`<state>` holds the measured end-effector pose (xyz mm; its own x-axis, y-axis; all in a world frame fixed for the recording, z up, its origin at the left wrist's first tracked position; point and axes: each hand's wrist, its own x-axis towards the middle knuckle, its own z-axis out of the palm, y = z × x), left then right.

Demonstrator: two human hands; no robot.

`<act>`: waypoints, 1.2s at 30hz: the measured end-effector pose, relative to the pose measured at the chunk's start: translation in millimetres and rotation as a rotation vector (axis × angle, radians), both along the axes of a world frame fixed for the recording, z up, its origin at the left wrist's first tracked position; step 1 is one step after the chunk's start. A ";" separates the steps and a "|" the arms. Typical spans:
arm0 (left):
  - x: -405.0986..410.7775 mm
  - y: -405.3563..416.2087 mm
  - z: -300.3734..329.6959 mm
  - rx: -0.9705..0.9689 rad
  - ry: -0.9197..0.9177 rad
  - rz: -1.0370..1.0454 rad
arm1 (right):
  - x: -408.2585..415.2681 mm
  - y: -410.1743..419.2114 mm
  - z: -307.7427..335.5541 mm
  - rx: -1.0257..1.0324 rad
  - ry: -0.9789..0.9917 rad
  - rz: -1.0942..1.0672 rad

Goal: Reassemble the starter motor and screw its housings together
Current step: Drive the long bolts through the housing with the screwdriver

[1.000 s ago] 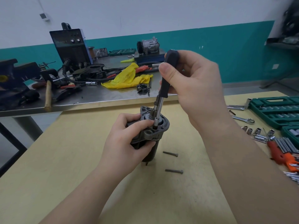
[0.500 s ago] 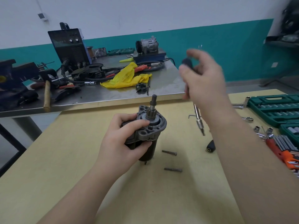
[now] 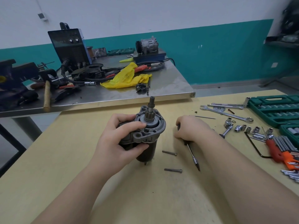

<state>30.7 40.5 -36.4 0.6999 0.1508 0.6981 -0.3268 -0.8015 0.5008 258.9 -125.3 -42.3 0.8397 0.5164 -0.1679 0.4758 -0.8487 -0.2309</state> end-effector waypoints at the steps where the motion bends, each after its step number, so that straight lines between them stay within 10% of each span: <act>1: -0.4 0.8 0.2 0.000 0.001 -0.005 | -1.1 -1.0 4.4 0.002 -0.029 0.015; 8: 0.1 6.3 4.8 -0.105 -0.012 -0.057 | -39.9 9.6 48.7 1.008 0.437 0.300; 36: 8.3 19.5 -38.5 -0.067 -0.208 0.133 | -78.4 26.3 47.3 1.159 0.946 0.142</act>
<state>39.0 60.0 -74.9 0.5132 0.2830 0.8103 -0.3221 -0.8116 0.4875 180.6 -99.0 5.0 0.5907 0.8049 -0.0570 -0.1686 0.0540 -0.9842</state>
